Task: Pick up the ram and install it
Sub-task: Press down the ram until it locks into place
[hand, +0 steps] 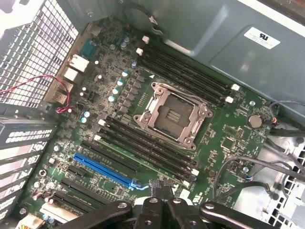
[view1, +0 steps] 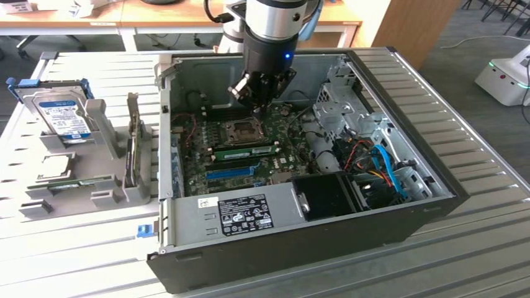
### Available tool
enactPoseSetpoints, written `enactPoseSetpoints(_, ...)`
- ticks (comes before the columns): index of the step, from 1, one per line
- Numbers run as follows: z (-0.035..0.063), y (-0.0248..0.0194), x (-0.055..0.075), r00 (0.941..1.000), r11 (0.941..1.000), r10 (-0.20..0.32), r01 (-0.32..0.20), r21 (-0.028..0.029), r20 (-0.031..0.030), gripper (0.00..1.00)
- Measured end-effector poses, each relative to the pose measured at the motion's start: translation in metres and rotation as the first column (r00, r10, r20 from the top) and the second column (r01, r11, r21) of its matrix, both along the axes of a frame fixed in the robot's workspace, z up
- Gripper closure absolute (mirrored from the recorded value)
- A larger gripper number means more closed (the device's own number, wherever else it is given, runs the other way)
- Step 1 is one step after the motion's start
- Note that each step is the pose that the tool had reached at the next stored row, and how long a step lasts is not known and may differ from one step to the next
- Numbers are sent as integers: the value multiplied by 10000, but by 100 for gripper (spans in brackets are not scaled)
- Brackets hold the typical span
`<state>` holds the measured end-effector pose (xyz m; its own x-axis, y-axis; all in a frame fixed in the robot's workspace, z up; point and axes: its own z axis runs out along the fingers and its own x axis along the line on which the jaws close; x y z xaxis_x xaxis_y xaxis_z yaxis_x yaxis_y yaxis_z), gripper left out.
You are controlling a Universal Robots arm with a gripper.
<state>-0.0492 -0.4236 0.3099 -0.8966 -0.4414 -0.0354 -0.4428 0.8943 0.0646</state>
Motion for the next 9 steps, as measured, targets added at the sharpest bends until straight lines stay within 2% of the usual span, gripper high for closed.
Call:
enactPoseSetpoints(2, -1, 0, -1, 9999, 9999, -104, 104, 0, 0, 89)
enactPoseSetpoints(5, -2, 0, -1, 9981, 9981, -613, 613, -1, -1, 89)
enactPoseSetpoints(9, -6, 0, -2, 9910, 9910, -1335, 1335, 0, 0, 89)
